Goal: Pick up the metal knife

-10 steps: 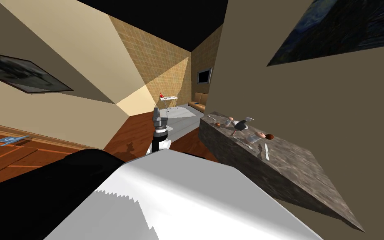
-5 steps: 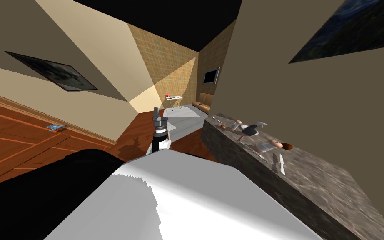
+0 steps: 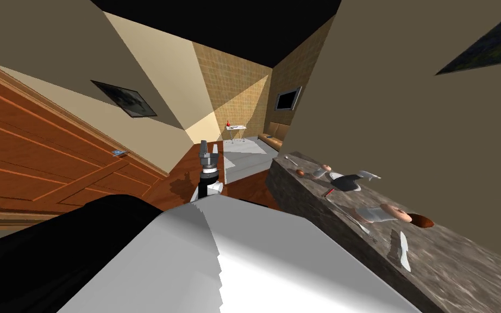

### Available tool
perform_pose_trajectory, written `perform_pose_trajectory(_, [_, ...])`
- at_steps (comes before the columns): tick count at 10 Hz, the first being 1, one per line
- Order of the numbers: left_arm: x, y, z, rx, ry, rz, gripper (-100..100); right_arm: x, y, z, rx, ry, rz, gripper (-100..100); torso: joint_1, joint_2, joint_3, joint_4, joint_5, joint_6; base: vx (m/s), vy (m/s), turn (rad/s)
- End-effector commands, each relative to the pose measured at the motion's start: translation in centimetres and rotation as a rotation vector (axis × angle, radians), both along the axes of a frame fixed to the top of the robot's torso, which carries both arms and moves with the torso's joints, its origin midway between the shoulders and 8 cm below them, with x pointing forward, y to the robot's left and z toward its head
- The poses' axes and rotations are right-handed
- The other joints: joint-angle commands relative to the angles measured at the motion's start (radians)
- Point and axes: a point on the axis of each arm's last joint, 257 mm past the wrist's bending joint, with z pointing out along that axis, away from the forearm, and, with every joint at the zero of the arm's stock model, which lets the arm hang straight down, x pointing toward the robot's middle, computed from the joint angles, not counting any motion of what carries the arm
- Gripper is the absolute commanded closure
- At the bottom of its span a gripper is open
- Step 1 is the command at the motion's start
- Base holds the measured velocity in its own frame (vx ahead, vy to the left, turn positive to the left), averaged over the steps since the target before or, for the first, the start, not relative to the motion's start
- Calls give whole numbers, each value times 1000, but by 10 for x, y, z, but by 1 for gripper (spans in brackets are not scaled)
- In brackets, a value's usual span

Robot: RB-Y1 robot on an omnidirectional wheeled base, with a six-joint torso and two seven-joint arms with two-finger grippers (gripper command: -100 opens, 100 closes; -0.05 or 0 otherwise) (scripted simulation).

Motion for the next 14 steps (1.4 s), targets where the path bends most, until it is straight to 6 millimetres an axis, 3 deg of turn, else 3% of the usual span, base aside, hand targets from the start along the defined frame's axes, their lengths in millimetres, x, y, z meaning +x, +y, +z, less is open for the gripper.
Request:
perform_pose_trajectory(1, [0,0,0,0,0,0,0,-32,-22,4,-29,88,9,-100,0,0,0,0,0,0,115,-97,372])
perform_pose_trajectory(4, [0,0,0,0,0,0,0,-47,-40,9,-49,142,36,-100,-1,0,0,0,0,0,59,-78,156])
perform_pose_trajectory(6, [0,0,0,0,0,0,0,-69,-70,19,-89,220,53,-100,0,1,1,0,0,1,66,-99,271])
perform_pose_trajectory(7, [0,0,0,0,0,0,0,-69,-72,19,-89,222,63,-100,-3,-1,-1,0,-1,0,70,-127,140])
perform_pose_trajectory(9, [0,0,0,0,0,0,0,-80,-102,28,-129,282,88,-100,-3,-1,-1,0,-1,0,67,-148,297])
perform_pose_trajectory(10, [0,0,0,0,0,0,0,-80,-102,29,-129,283,91,-100,-6,-1,-1,0,-2,0,49,-151,93])
perform_pose_trajectory(14, [0,0,0,0,0,0,0,-76,-151,40,-197,346,145,-100,-9,-2,-1,0,-3,0,44,-199,239])
